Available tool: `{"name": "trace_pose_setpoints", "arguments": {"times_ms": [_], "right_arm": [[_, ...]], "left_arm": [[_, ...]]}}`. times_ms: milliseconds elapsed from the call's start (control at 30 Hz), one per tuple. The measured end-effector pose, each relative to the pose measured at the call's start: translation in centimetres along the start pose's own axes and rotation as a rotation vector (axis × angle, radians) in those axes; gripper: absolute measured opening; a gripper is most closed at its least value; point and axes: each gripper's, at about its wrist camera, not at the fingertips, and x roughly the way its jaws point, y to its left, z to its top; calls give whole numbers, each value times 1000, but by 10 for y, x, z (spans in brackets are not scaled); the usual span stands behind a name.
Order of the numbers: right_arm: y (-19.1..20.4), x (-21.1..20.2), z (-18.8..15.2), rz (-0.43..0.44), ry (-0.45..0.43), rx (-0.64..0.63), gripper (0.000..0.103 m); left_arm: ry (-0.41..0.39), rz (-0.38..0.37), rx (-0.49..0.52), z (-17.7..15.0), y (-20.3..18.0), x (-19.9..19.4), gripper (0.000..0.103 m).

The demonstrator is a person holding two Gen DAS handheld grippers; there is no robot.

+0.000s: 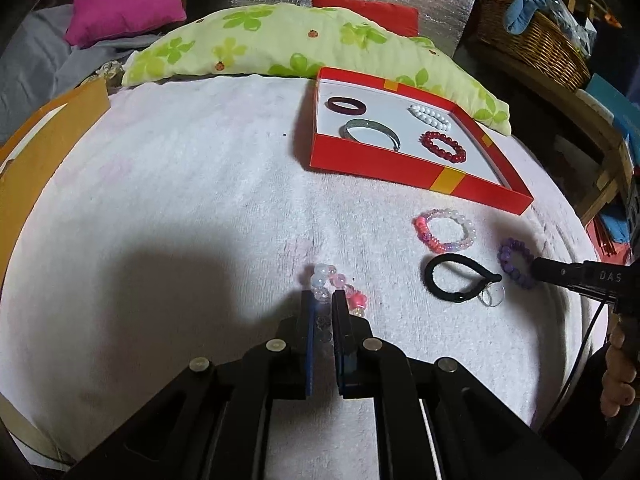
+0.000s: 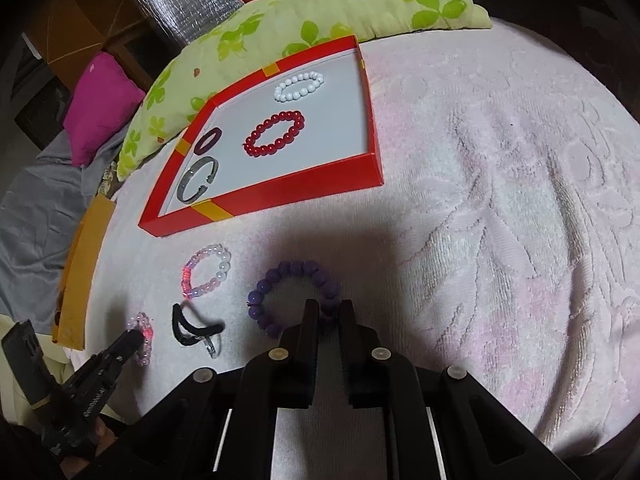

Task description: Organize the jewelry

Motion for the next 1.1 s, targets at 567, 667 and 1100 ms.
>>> {"name": "trace_pose_setpoints", "arguments": {"times_ms": [567,667,1100], "right_arm": [[10,2,-1,-9,-55,-66,11],[11,-4,-1,16,-76,-64,11],[15,-32,2,100,-179,-55,11]], "left_arm": [[-22,-6,27,3,-10,2,8],[-39,-5,22,5,-10,-2,8],[-91,-31,7,9,-12,-13,8]]}}
